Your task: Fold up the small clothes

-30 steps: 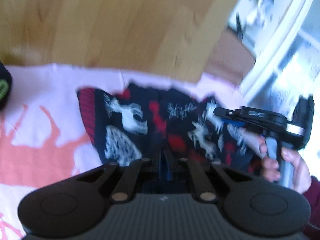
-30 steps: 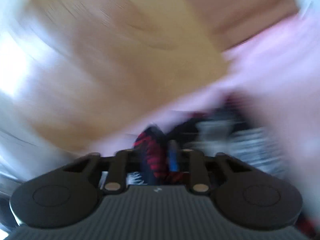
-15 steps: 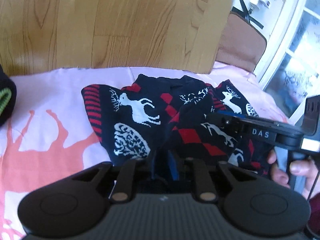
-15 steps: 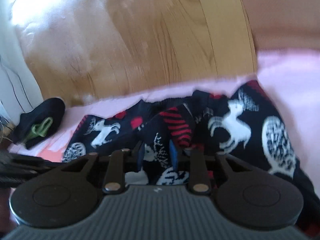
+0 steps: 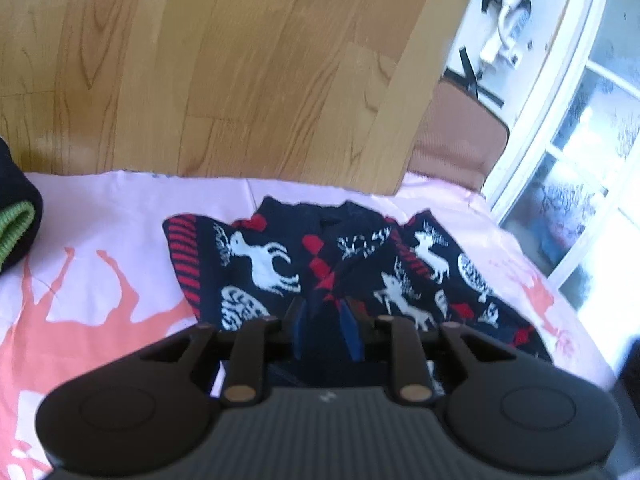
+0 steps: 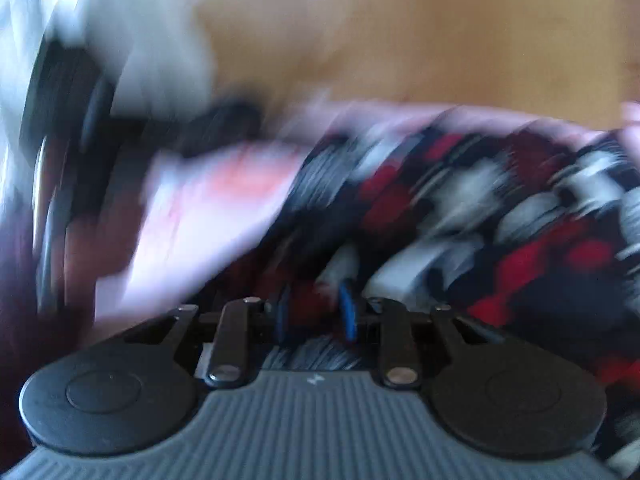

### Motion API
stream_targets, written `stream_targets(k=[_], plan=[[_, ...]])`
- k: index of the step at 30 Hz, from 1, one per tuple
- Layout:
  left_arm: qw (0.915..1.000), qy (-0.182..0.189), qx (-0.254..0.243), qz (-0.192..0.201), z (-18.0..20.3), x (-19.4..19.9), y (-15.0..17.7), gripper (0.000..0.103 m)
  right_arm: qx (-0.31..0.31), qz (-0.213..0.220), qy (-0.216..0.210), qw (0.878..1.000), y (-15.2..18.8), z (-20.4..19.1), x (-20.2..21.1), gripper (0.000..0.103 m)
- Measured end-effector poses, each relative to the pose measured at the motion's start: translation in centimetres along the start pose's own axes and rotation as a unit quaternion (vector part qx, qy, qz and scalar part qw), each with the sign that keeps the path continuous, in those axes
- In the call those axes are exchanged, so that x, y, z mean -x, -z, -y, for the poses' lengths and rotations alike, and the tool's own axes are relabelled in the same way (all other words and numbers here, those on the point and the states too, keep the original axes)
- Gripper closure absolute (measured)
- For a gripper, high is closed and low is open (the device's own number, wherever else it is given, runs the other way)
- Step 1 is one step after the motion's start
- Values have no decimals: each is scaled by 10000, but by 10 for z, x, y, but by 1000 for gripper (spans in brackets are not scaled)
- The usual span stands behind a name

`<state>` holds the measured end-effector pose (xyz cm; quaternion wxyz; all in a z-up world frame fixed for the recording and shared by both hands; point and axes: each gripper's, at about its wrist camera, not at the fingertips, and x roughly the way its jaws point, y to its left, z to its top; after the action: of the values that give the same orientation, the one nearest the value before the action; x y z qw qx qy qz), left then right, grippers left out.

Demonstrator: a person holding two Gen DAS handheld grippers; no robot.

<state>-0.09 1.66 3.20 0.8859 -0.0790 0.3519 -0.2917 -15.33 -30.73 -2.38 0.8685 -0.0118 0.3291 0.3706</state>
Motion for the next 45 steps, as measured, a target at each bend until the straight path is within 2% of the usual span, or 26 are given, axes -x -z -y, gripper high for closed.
stream_targets(k=[1, 2, 5, 8, 10, 12, 13, 14, 16, 17, 18, 19, 22, 27, 30, 34, 36, 41, 45], plan=[[10000, 33, -54, -44, 2, -3, 2, 83, 586, 22, 121, 9982, 6, -18, 2, 68], [9999, 88, -102, -85, 3, -5, 3, 83, 766, 102, 195, 9968, 8, -26, 7, 68], [9993, 250, -235, -131, 12, -8, 7, 79, 212, 332, -171, 9991, 11, -15, 38, 69], [9974, 580, -416, -36, 26, -4, 13, 74, 46, 727, 281, 9969, 21, -5, 76, 68], [9958, 661, -637, -70, 39, -8, 20, 74, -231, 960, 581, 9934, 29, 9, 98, 68], [9950, 473, -814, -339, 49, -21, 27, 74, -570, 1082, 1152, 9858, 33, 30, 112, 68], [9944, 243, -877, -539, 51, -30, 31, 80, -801, 1089, 1474, 9798, 35, 45, 114, 68], [9942, 7, -979, -436, 53, -31, 36, 86, -1090, 1086, 1739, 9727, 37, 64, 117, 68], [9939, -251, -987, -422, 51, -26, 38, 87, -1811, 922, 2093, 9565, 41, 101, 118, 68], [9934, -575, -903, -407, 47, -22, 42, 86, -2109, 843, 2112, 9507, 45, 116, 119, 68], [9925, -832, -817, -361, 41, -18, 47, 89, -2304, 884, 1996, 9483, 49, 127, 119, 68], [9938, -873, -654, -222, 32, -10, 54, 89, -2365, 1045, 1847, 9482, 53, 133, 120, 68], [9968, -801, 24, -75, 15, 13, 62, 89, -2568, 1240, 1496, 9467, 57, 144, 123, 62], [9939, -883, 614, 233, 4, 27, 81, 89, -2833, 1492, 1006, 9420, 64, 148, 127, 54], [9896, -1402, -4, 307, 27, 25, 87, 89, -2701, 1803, 803, 9424, 66, 139, 134, 50], [9696, -2155, -1130, 260, 63, 13, 97, 77, -2364, 1930, 835, 9486, 64, 127, 137, 46], [9655, -2299, -1188, 283, 66, 13, 99, 76, -2213, 1916, 815, 9527, 63, 121, 135, 46], [9669, -2350, -940, 309, 61, 14, 97, 74, -2090, 1917, 567, 9573, 63, 119, 135, 42], [9664, -2386, -901, 314, 61, 13, 96, 74, -2376, 2026, 308, 9495, 67, 133, 137, 38]])
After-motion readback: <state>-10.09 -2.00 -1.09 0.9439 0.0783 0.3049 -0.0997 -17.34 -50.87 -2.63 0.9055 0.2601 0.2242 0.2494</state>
